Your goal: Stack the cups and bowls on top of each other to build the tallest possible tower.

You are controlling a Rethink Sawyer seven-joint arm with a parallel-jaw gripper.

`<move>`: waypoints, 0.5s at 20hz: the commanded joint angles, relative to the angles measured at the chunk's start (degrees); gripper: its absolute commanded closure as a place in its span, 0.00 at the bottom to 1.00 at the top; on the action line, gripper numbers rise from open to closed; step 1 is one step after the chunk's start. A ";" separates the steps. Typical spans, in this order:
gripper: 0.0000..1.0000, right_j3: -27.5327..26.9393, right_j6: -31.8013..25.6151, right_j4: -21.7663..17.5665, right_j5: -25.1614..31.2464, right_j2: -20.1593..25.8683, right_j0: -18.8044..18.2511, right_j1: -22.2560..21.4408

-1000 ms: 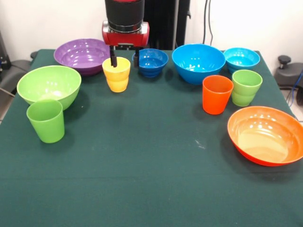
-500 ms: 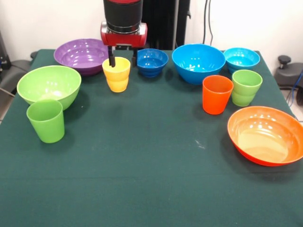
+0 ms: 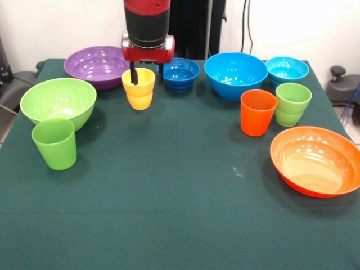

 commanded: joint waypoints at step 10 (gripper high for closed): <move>0.00 1.53 7.37 -1.20 -6.42 0.98 3.32 3.01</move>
